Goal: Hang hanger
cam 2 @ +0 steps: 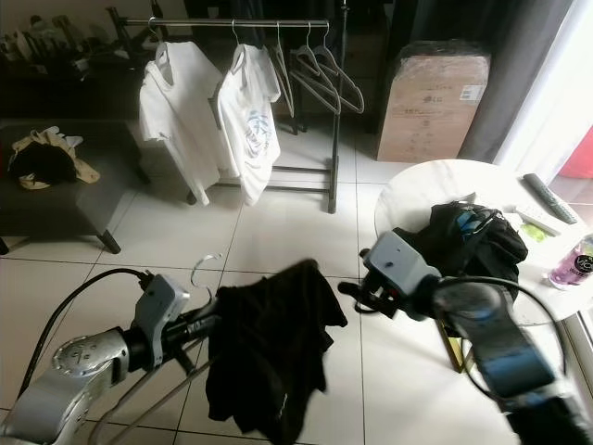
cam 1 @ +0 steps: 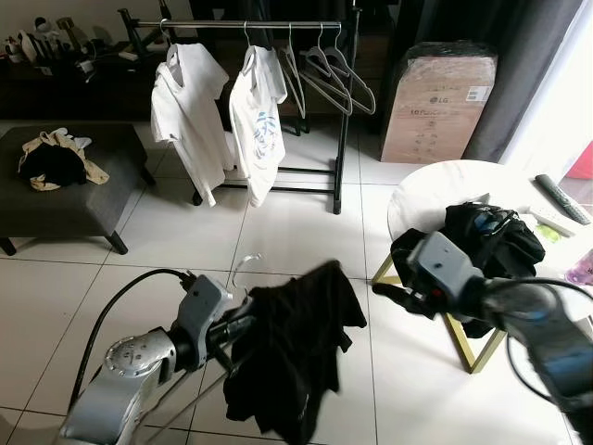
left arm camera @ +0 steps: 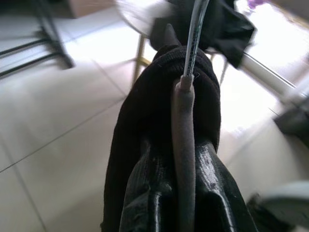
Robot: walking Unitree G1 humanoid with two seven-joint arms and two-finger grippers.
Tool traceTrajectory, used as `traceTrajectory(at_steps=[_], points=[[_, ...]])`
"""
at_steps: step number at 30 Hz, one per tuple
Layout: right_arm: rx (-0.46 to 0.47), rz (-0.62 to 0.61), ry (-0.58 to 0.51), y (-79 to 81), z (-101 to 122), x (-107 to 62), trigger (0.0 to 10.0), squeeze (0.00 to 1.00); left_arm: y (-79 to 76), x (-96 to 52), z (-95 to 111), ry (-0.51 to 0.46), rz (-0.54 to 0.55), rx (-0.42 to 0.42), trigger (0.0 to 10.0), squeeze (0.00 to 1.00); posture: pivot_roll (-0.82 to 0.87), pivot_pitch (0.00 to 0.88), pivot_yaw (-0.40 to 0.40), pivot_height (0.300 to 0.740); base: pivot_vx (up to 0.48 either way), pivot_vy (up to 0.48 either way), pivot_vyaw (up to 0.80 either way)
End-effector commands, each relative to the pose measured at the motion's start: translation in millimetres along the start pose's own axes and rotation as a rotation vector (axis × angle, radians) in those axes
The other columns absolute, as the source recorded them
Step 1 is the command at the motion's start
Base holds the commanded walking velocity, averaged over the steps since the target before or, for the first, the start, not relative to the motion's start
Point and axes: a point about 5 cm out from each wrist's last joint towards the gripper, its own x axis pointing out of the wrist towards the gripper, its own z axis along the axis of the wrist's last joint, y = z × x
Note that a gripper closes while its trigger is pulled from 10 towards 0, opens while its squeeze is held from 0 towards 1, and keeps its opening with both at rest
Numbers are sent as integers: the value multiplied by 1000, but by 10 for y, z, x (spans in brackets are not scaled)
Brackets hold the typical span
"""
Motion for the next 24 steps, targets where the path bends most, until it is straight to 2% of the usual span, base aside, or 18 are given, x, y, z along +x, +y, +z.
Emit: traceTrajectory(at_steps=[1, 2, 3, 4, 7, 10, 14, 19, 24], points=[[-37, 109, -9, 103, 16, -25, 10000, 0, -71, -25, 88, -56, -86, 50, 10000, 0, -32, 175, 13, 740, 0, 0, 0], [-49, 144, -10, 130, 17, -42, 10000, 0, -85, -34, 81, -55, -107, 53, 10000, 0, -34, 174, 14, 740, 0, 0, 0], [-60, 259, -10, 233, 17, -94, 10000, 0, -120, -56, 58, -39, -159, 69, 10000, 0, -38, 170, 15, 740, 0, 0, 0], [-60, 259, -10, 233, 17, -94, 10000, 0, -120, -56, 58, -39, -159, 69, 10000, 0, -38, 170, 15, 740, 0, 0, 0], [-73, 371, -16, 356, 7, -97, 10000, 0, -191, -49, 24, -32, -222, 109, 10000, 0, -40, 163, 17, 740, 0, 0, 0], [-81, 424, -6, 416, -20, -78, 10000, 0, -241, -32, -6, -24, -263, 138, 10000, 0, -42, 157, 19, 740, 0, 0, 0], [-103, 422, 12, 410, -31, -31, 10000, 0, -276, -34, -45, -8, -320, 184, 10000, 0, -47, 148, 21, 740, 0, 0, 0], [-140, 477, 20, 434, 5, -43, 10000, 0, -269, -87, -163, 87, -423, 242, 10000, 0, -57, 137, 25, 740, 0, 0, 0], [-177, 524, 72, 476, -56, -77, 10000, 0, -251, -56, -178, 108, -441, 291, 10000, 0, -65, 130, 29, 740, 0, 0, 0]])
